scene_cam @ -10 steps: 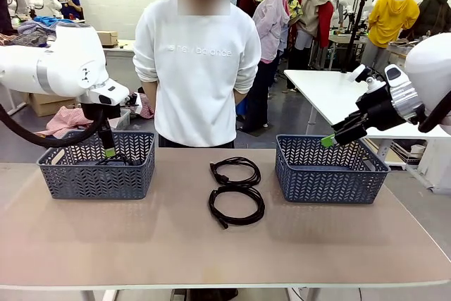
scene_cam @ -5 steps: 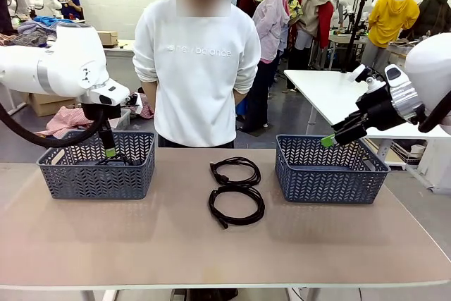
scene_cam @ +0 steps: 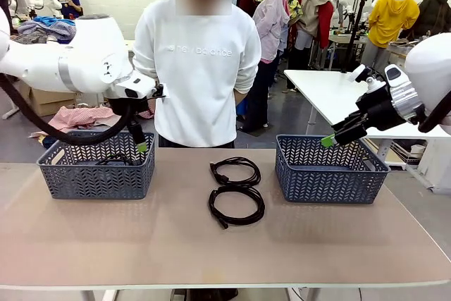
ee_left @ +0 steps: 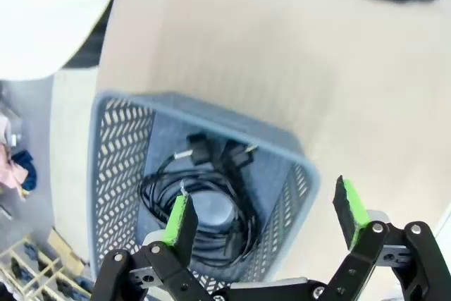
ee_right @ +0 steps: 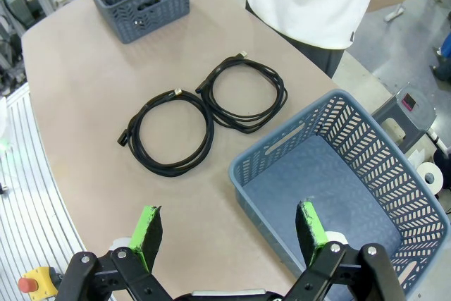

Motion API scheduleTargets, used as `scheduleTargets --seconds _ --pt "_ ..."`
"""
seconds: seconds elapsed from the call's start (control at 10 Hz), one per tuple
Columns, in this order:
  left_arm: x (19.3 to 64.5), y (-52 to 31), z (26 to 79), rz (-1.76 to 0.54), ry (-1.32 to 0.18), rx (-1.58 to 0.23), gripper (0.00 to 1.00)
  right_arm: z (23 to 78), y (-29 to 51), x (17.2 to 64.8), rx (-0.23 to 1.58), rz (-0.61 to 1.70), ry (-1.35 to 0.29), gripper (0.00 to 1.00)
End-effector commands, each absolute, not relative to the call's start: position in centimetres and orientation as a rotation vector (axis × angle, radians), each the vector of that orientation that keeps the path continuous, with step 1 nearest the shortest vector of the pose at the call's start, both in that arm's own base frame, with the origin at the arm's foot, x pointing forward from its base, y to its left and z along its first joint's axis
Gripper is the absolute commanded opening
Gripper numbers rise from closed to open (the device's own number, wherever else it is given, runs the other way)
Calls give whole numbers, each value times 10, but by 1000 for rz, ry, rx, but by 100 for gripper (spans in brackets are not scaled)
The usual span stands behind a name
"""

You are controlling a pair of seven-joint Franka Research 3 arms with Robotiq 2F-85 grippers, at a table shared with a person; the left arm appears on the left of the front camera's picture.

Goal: Organize the cables according to human instructions.
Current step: Pick up a bundle of cables and place it in the basket indicated by the human.

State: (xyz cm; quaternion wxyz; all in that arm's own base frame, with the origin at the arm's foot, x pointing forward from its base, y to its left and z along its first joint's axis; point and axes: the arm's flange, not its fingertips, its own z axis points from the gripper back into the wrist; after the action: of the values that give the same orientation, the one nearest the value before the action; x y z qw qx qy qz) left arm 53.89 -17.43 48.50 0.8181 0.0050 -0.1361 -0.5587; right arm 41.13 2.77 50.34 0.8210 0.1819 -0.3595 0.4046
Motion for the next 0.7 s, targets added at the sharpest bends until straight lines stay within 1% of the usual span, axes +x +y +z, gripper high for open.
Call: scheduleTargets --seconds 0.0,0.4,0.6 --pt "516 -180 487 -1198 -344 -33 100 501 27 414 404 877 -791 100" --pt "470 -207 491 -1155 -445 -180 100 501 27 414 404 877 -791 100" --pt "454 -212 491 -1169 -455 -215 100 501 27 414 404 877 -791 100"
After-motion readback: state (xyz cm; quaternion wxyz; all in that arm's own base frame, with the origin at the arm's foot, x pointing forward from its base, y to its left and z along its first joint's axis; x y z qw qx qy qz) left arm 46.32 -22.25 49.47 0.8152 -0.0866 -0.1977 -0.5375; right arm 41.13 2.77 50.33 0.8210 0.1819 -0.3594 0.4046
